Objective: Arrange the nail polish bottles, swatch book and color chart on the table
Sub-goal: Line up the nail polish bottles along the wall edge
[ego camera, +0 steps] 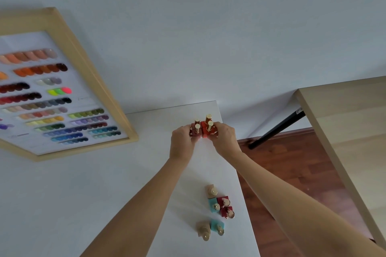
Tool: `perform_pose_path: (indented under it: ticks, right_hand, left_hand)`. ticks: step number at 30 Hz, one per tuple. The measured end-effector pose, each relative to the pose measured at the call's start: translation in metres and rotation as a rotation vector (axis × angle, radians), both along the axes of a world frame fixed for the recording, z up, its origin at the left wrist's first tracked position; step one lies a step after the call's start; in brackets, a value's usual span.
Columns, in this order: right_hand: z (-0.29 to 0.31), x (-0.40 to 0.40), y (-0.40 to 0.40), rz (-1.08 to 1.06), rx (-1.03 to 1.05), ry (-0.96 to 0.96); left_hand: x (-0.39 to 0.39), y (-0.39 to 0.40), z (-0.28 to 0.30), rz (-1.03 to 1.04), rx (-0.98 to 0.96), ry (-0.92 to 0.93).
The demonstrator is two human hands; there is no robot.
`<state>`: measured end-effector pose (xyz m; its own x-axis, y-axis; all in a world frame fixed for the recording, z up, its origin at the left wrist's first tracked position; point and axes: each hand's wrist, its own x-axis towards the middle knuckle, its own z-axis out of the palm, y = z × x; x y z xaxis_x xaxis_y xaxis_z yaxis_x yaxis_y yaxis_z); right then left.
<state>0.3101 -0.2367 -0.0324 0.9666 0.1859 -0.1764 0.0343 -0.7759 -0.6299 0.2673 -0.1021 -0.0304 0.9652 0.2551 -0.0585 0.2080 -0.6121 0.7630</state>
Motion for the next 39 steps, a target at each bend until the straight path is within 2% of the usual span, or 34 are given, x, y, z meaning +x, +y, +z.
perform_pose_path:
  ticks: [14, 27, 34, 39]
  right_hand:
    - [-0.003, 0.067, 0.004, -0.015, -0.018, -0.046]
    - [-0.002, 0.093, 0.008, 0.029, -0.102, -0.049]
    - [0.005, 0.068, -0.008, -0.034, -0.002, 0.072]
    - [0.017, 0.020, -0.032, 0.020, 0.016, 0.092]
  left_hand:
    - [0.070, -0.006, -0.007, 0.080, -0.055, -0.005]
    - [0.094, -0.002, -0.003, 0.102, -0.017, 0.020]
    - [0.064, 0.002, 0.007, 0.060, 0.002, 0.040]
    - [0.006, 0.007, 0.017, -0.076, 0.011, 0.022]
